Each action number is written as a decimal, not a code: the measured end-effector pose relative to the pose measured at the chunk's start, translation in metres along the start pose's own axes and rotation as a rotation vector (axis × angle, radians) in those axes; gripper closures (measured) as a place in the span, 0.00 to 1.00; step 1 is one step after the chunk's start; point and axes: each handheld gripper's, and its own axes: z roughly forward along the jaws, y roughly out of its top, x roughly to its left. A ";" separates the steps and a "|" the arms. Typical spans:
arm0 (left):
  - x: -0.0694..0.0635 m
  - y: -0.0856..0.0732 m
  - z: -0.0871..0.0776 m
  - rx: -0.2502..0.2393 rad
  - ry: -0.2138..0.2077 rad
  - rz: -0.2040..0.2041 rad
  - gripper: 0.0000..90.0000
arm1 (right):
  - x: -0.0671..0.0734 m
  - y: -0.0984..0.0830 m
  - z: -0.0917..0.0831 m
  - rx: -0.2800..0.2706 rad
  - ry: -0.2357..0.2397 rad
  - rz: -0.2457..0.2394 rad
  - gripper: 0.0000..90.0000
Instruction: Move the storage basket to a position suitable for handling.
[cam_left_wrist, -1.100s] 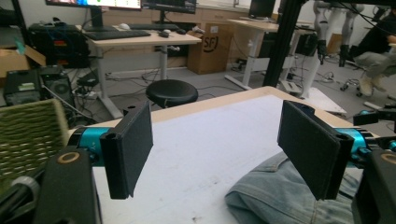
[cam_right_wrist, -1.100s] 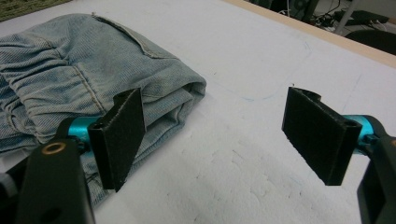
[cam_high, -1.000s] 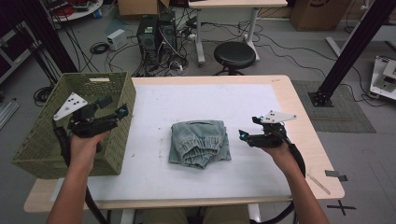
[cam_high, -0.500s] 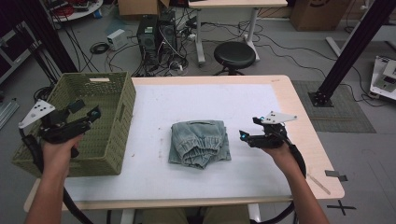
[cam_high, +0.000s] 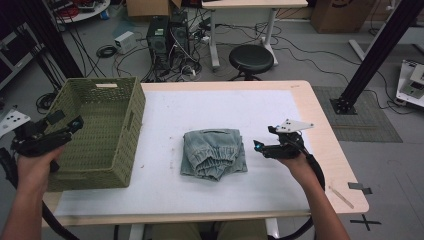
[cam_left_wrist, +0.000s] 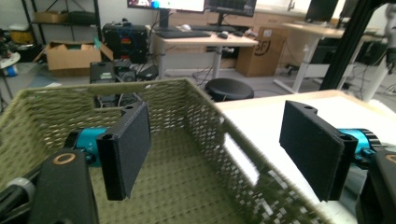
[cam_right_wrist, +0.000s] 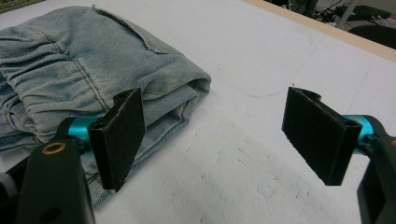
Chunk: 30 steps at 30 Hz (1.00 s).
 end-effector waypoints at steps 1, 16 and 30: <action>0.003 0.000 -0.001 0.000 0.007 0.001 0.28 | 0.000 0.000 0.000 0.000 0.001 -0.001 0.24; 0.050 -0.002 -0.020 0.049 0.094 -0.044 0.30 | 0.002 -0.002 0.004 0.023 -0.015 0.008 0.24; 0.085 -0.004 -0.023 0.166 0.153 -0.075 0.32 | 0.004 -0.001 0.007 0.035 -0.030 0.010 0.24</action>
